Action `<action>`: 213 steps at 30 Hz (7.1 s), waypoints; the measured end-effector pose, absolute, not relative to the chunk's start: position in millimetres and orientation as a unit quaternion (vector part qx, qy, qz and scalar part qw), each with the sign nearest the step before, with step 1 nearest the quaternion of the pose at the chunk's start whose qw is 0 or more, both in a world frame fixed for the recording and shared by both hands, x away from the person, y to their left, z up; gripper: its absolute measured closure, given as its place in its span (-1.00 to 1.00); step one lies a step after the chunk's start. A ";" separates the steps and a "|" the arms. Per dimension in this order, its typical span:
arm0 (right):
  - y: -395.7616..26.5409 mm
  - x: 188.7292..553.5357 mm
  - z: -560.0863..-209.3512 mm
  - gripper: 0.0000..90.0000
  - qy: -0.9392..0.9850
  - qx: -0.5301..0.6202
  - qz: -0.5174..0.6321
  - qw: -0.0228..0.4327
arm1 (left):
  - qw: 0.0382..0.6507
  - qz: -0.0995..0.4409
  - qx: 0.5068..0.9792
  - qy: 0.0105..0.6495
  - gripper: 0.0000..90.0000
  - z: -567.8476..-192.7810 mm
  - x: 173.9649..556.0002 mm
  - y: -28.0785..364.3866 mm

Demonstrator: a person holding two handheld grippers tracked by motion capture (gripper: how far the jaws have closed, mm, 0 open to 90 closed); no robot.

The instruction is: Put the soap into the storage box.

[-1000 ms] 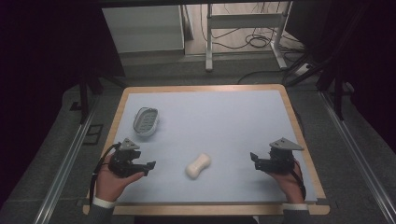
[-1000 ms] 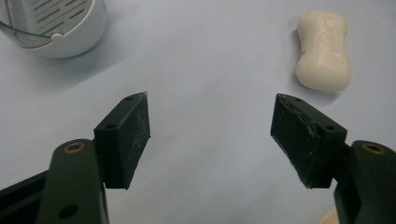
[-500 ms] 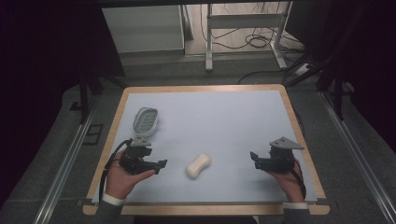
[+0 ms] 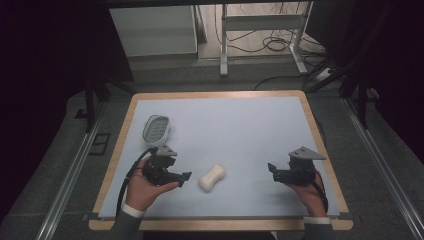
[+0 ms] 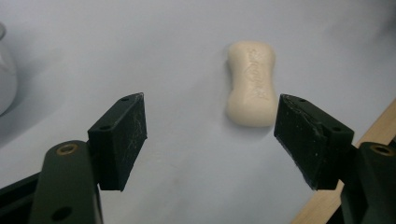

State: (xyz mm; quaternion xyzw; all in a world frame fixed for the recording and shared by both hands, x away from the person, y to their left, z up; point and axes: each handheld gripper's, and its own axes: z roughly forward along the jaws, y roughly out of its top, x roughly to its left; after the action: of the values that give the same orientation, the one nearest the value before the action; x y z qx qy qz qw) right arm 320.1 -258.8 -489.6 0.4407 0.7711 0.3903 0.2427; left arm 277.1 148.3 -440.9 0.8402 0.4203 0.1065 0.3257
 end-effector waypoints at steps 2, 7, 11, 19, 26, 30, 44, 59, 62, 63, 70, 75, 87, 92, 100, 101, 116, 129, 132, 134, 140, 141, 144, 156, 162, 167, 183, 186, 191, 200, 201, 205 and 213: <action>-258.8 320.0 -489.3 -0.79 0.771 0.441 0.390 0.242 | 0.326 0.104 0.842 0.417 -0.43 -439.9 278.1 142.1; -260.1 319.7 -488.0 -0.79 0.771 0.439 0.391 0.244 | 0.325 0.096 0.849 0.405 -0.43 -437.8 282.7 126.7; -261.7 320.0 -487.9 -0.79 0.770 0.441 0.390 0.245 | 0.316 0.091 0.858 0.395 -0.43 -440.3 285.6 115.5; -259.9 318.1 -485.8 -0.79 0.773 0.434 0.396 0.241 | 0.299 0.073 0.868 0.390 -0.41 -451.5 293.8 96.2; -260.1 319.1 -487.3 -0.79 0.775 0.435 0.390 0.241 | 0.289 0.055 0.879 0.376 -0.35 -463.3 303.3 78.0; -259.5 318.8 -487.5 -0.79 0.777 0.431 0.391 0.240 | 0.282 0.051 0.884 0.370 -0.30 -467.6 307.0 68.6; -259.2 319.5 -488.7 -0.79 0.777 0.433 0.389 0.239 | 0.242 0.028 0.893 0.378 -0.21 -491.0 325.9 55.5; -257.0 320.4 -491.2 -0.79 0.779 0.435 0.382 0.240 | 0.218 0.019 0.897 0.384 0.03 -507.6 332.3 52.8; -256.8 320.3 -491.4 -0.79 0.779 0.435 0.382 0.240 | 0.217 0.020 0.897 0.384 0.07 -507.6 332.2 53.0; -257.0 320.3 -491.6 -0.79 0.779 0.435 0.382 0.240 | 0.218 0.019 0.898 0.383 0.07 -507.6 332.3 53.3; -254.7 319.8 -492.5 -0.79 0.781 0.434 0.380 0.240 | 0.219 0.014 0.898 0.382 0.09 -507.4 333.5 54.6; -255.0 319.6 -492.5 -0.79 0.781 0.434 0.380 0.241 | 0.220 0.011 0.896 0.385 0.09 -507.5 334.1 55.0; -257.9 320.0 -491.9 -0.79 0.777 0.438 0.385 0.238 | 0.220 0.013 0.896 0.385 0.09 -507.5 333.7 55.1; -258.7 320.1 -491.8 -0.79 0.776 0.438 0.386 0.238 | 0.220 0.004 0.896 0.386 0.09 -504.4 336.5 61.9; -259.4 319.0 -489.0 -0.79 0.773 0.439 0.396 0.230 | 0.240 0.000 0.888 0.391 0.10 -492.3 338.8 77.5; -259.4 319.2 -489.3 -0.79 0.773 0.439 0.396 0.230 | 0.241 0.000 0.888 0.392 0.10 -491.4 339.3 79.1; -259.3 320.2 -491.9 -0.79 0.775 0.439 0.390 0.236 | 0.246 0.006 0.882 0.402 0.10 -479.2 348.5 99.3; -259.7 321.3 -493.5 -0.79 0.776 0.440 0.386 0.235 | 0.256 0.018 0.873 0.414 0.10 -468.2 353.4 117.3; -259.9 321.6 -493.8 -0.79 0.777 0.441 0.384 0.234 | 0.261 0.017 0.870 0.418 0.10 -466.2 355.4 122.7; -260.0 321.9 -494.2 -0.79 0.777 0.442 0.383 0.234 | 0.262 0.017 0.869 0.420 0.10 -465.7 356.6 126.0; -259.8 321.8 -494.5 -0.79 0.778 0.441 0.382 0.235 | 0.263 0.015 0.866 0.426 0.10 -464.4 359.1 133.3; -259.8 321.9 -494.5 -0.79 0.778 0.441 0.382 0.234 | 0.264 0.015 0.865 0.427 0.10 -464.3 359.7 134.5; -259.8 322.1 -494.9 -0.79 0.777 0.442 0.381 0.235 | 0.262 0.021 0.864 0.430 0.10 -462.9 361.3 137.6; -259.9 322.3 -495.3 -0.79 0.778 0.444 0.378 0.235 | 0.262 0.022 0.858 0.441 0.10 -455.6 367.8 151.9; -259.3 322.0 -495.2 -0.79 0.778 0.443 0.378 0.234 | 0.263 0.033 0.853 0.449 0.10 -448.4 370.9 161.3; -259.3 322.2 -495.4 -0.79 0.778 0.444 0.377 0.235 | 0.264 0.035 0.848 0.457 0.10 -444.2 374.1 171.0; -256.6 322.0 -496.2 -0.79 0.781 0.444 0.372 0.235 | 0.263 0.056 0.840 0.471 0.10 -425.0 383.7 193.9; -255.6 322.3 -496.9 -0.79 0.782 0.443 0.369 0.235 | 0.264 0.057 0.837 0.476 0.10 -425.7 385.9 197.8; -254.0 322.2 -497.6 -0.79 0.784 0.441 0.367 0.236 | 0.264 0.053 0.832 0.484 0.10 -424.0 391.3 205.1; -250.2 322.3 -497.8 -0.79 0.787 0.437 0.371 0.229 | 0.270 0.055 0.827 0.490 0.10 -412.4 396.3 213.2; -249.7 322.2 -497.8 -0.79 0.787 0.437 0.371 0.228 | 0.270 0.056 0.825 0.493 0.10 -411.7 397.8 214.3; -248.0 321.9 -498.2 -0.79 0.789 0.434 0.370 0.228 | 0.260 0.057 0.825 0.498 0.10 -411.4 403.9 217.2; -252.5 322.2 -497.2 -0.79 0.784 0.439 0.372 0.232 | 0.254 0.051 0.817 0.515 0.10 -416.0 416.8 228.4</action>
State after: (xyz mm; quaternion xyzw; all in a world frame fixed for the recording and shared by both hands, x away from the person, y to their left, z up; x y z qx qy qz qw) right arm 322.2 -252.5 -497.2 0.4390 0.7842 0.3724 0.2317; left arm 416.8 228.4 -416.0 0.8169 0.5152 0.0513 0.2542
